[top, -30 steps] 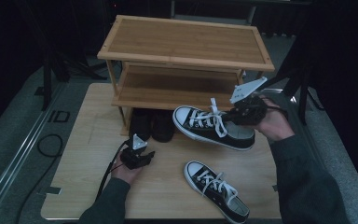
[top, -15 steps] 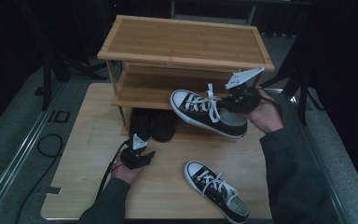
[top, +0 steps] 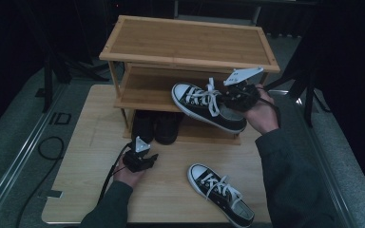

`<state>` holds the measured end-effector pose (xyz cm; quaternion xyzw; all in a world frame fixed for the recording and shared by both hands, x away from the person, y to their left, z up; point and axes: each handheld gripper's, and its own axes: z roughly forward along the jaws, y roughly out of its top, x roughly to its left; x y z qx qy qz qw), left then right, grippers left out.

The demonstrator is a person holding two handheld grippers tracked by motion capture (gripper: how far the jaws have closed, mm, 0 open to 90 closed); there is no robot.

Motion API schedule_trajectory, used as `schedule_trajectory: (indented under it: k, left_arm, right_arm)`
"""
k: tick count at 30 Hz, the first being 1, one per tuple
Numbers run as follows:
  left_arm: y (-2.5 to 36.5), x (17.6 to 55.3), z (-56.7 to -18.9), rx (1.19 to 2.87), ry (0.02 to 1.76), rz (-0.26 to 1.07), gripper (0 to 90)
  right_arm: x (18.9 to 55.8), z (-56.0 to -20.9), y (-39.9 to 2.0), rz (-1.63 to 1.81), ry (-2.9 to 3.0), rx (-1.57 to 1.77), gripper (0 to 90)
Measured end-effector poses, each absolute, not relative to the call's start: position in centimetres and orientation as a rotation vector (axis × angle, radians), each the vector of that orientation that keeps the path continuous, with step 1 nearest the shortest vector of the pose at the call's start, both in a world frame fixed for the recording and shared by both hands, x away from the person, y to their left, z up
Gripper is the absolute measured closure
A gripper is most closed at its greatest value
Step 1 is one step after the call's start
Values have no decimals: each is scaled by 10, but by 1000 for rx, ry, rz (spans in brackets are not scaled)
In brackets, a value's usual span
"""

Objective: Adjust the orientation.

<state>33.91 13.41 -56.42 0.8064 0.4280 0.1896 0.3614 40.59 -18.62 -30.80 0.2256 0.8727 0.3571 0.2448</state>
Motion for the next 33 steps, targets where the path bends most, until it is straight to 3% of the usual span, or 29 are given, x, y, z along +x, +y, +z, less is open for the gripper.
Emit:
schedule_trajectory:
  k: [19,33]
  left_arm:
    - [134,339,-564,2076,1104,489,534]
    - [134,339,-564,2077,1103,488,534]
  right_arm:
    - [419,-323,-183,867,2361,712,869]
    - [416,-315,-193,890,2392,717,673]
